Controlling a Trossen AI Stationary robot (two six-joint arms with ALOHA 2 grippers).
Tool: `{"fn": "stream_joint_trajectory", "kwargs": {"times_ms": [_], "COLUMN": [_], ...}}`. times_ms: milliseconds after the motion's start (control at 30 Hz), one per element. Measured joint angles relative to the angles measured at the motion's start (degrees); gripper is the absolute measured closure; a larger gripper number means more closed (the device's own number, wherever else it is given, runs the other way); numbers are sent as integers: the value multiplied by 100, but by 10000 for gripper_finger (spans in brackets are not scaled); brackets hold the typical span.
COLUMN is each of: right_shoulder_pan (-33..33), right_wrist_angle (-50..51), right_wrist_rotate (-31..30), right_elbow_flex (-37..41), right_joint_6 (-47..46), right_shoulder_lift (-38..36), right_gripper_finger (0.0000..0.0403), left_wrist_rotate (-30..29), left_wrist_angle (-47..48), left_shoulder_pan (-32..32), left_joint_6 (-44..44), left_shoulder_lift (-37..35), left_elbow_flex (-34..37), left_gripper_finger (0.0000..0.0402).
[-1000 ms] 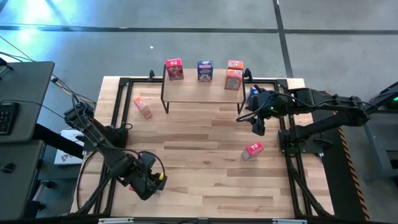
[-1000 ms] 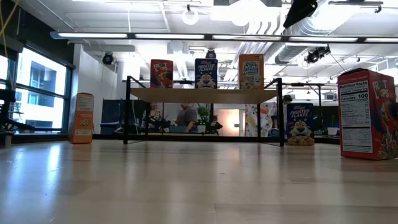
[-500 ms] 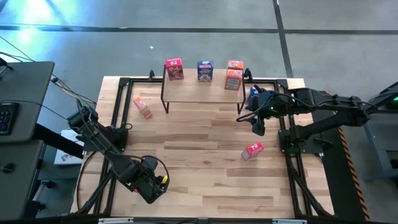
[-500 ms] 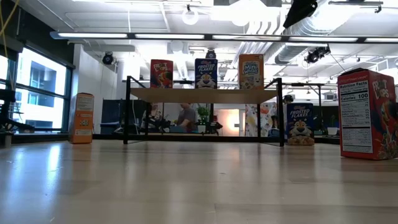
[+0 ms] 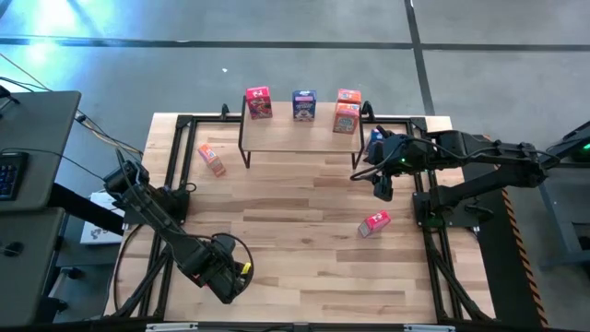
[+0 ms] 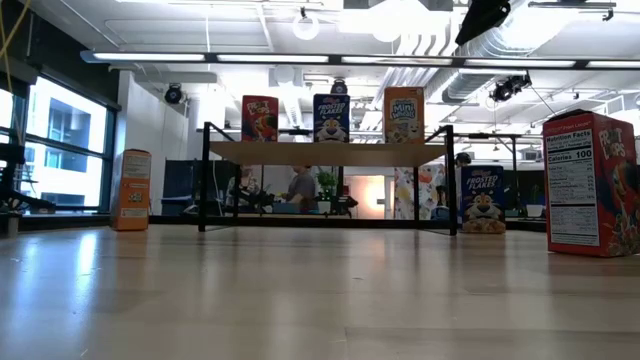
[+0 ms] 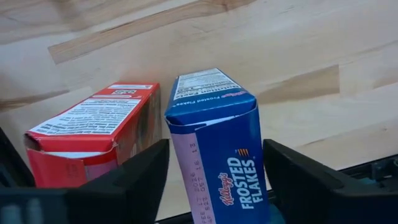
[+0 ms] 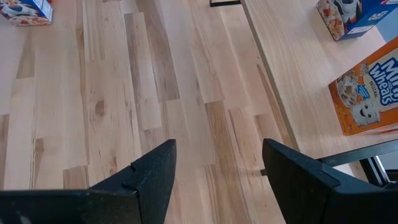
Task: Stack cereal on shelf
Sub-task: Put the bottom blue cereal box on the shelf
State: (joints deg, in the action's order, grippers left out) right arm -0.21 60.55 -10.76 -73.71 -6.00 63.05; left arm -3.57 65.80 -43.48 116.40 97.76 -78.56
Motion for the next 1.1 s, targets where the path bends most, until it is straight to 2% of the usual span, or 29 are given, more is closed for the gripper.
{"fn": "stream_joint_trajectory", "kwargs": {"times_ms": [267,633,867,1100], "right_shoulder_pan": [-2,0,0,-1], "right_wrist_angle": [-1,0,-1,-1], "right_wrist_rotate": [0,-1,0,-2], "right_elbow_flex": [0,0,0,0], "right_joint_6": [0,0,0,0], "right_shoulder_lift": [0,0,0,0], "right_gripper_finger": [171,171,171,171], "left_wrist_rotate": [9,155,153,108], "left_wrist_angle": [-5,-11,17,68], "left_shoulder_pan": [0,49,296,707], "left_joint_6": [-110,-442,-1219,-2404], "left_shoulder_lift": [0,0,-2,-2], "left_elbow_flex": [0,0,-281,-623], "left_gripper_finger": [217,258,261,261]}}
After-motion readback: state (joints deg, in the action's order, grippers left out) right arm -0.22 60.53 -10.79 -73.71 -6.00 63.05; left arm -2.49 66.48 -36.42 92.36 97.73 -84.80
